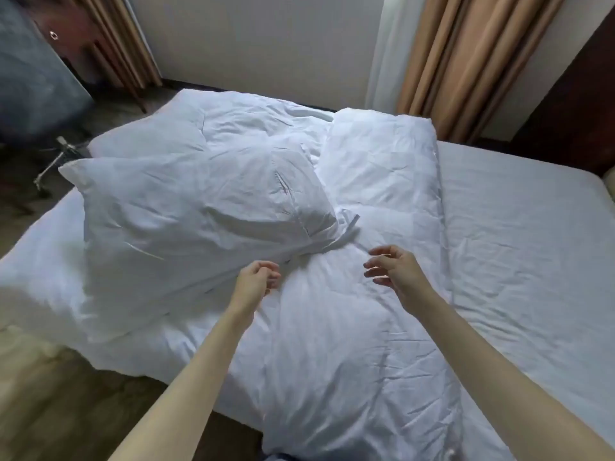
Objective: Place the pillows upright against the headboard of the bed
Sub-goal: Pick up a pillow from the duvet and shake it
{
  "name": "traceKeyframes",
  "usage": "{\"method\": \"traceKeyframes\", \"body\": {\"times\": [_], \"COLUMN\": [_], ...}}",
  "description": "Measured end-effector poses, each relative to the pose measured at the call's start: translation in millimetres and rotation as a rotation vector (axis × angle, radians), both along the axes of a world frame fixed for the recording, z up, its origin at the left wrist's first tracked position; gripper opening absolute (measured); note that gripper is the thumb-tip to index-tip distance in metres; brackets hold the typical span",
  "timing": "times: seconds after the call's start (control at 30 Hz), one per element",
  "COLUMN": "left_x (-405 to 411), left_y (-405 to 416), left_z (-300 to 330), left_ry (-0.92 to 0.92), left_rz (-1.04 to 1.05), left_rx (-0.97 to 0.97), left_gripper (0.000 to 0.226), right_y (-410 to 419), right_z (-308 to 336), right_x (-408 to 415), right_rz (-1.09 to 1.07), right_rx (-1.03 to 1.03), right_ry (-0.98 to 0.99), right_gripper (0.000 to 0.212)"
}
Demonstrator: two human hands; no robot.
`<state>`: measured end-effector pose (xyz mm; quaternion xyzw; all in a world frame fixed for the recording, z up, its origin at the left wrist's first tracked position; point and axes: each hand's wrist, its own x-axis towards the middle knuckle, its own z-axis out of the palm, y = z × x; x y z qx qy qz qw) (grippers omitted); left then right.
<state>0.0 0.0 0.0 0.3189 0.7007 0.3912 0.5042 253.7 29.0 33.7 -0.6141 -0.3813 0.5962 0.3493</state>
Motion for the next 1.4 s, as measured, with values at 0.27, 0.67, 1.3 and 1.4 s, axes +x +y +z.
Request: {"method": "traceKeyframes", "body": {"times": [0.27,0.67,1.3,1.4], "left_x": [-133.6,-284.3,-316.7,-287.3], "left_y": [131.2,297.7,340.7,313.9], "left_z": [-7.0,-6.1,-53.1,-40.5], "left_ry": [0.370,1.142,1.190,1.145], "left_rz": [-0.220,-0.601,-0.689,-0.595], "left_rx": [0.011,-0.122,-0.071,0.001], "left_gripper": [0.029,0.049,0.032,0.046], "right_y": [89.4,213.2,259.0,250.9], "right_z": [-3.9,-5.8,-31.4,-24.1], "right_x": [-127.3,-230.2,-267.4,-261.1], "right_rz": [0.007,0.151,0.157,0.123], "right_rx": [-0.051,0.012,0.034,0.036], "right_ry": [-0.041,-0.223,-0.202,-0.176], "right_gripper": [0.016,0.020,0.020,0.019]}}
